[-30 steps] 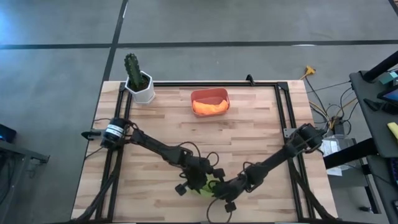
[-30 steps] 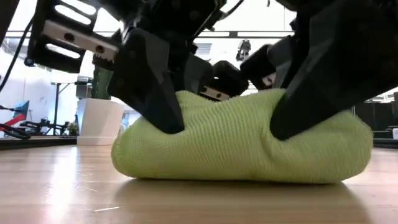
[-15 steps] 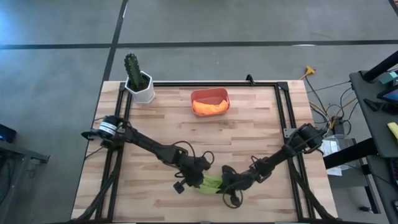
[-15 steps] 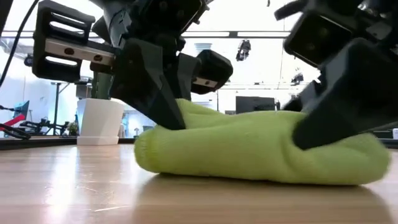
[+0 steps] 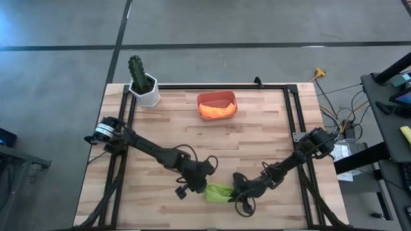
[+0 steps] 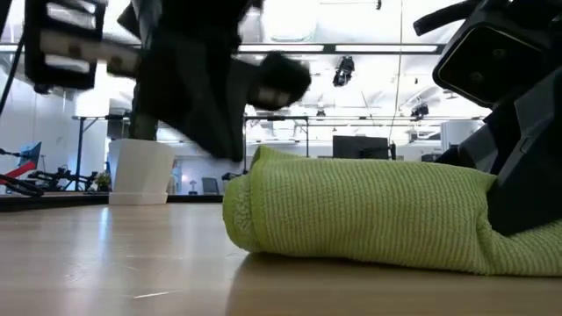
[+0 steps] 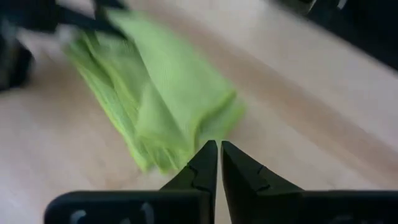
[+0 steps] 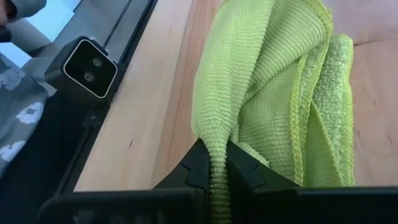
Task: Roll microfiber towels into tight, uniform cylinder then place into a basket
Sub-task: Roll the green microfiber cloth
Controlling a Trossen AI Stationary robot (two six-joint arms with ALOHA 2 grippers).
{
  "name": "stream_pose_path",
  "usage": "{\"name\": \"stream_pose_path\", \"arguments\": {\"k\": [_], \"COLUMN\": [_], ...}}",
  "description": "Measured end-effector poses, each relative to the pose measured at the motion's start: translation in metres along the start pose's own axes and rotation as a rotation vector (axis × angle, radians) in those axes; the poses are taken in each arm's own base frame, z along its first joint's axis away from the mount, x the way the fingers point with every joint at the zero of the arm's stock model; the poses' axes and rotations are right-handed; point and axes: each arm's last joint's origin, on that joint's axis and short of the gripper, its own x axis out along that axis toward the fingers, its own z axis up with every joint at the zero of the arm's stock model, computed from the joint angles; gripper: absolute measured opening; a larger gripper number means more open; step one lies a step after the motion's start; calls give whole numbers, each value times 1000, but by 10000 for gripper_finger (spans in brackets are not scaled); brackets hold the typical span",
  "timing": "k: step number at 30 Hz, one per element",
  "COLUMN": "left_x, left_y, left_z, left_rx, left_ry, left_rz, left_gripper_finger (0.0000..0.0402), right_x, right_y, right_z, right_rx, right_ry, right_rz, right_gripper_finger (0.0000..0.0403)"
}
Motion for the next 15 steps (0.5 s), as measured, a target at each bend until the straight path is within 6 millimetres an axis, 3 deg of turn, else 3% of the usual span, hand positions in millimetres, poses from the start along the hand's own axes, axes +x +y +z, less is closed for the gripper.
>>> {"name": "stream_pose_path", "arguments": {"k": [7,11,15], "left_x": [5,20,33], "left_y": [-30,-47,-48], "left_z": [31,38,37], "left_rx": [226,306,311], "left_ry": [-165,-111,-91], "left_rz": [6,185,305], "left_gripper_finger": [7,7,7], "right_x": [-1,-1,-1], "right_y": [-3,-3,-4], "right_z": [0,1,2], "right_rx": [54,108,157], "right_ry": [-46,-69,-77], "right_rz": [-51,-60,-65], "right_gripper_finger": [18,18,18]}}
